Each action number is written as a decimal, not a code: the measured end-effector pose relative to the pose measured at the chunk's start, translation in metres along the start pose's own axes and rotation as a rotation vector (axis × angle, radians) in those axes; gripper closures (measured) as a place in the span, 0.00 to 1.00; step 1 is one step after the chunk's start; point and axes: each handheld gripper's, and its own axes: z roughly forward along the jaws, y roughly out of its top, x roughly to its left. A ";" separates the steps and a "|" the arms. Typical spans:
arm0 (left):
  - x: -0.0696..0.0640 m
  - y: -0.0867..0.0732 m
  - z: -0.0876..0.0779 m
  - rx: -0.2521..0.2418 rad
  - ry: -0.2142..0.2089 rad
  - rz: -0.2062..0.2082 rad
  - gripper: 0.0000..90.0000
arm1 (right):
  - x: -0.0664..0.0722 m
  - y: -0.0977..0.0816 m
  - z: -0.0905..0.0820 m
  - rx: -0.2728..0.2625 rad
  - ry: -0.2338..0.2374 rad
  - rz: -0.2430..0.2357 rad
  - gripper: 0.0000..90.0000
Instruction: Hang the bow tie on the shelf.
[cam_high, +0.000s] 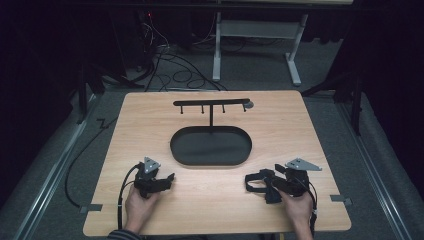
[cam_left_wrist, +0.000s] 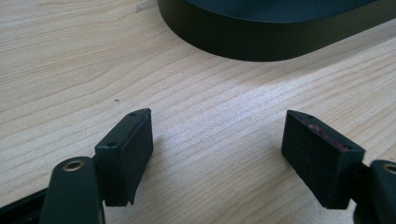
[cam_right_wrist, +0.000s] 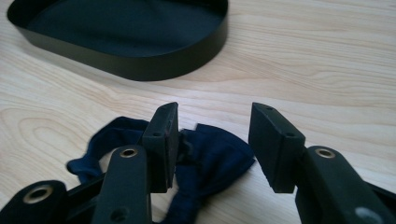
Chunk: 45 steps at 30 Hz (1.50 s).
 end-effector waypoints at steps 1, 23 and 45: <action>0.000 0.000 0.000 0.000 0.000 0.000 0.28 | 0.002 0.001 0.002 0.003 0.010 -0.004 0.60; 0.000 0.000 0.000 0.000 -0.001 0.002 0.28 | 0.025 0.009 0.032 0.119 0.100 -0.086 0.52; 0.000 0.000 0.000 0.000 -0.001 0.003 0.28 | 0.024 0.000 0.038 0.160 0.116 -0.157 0.99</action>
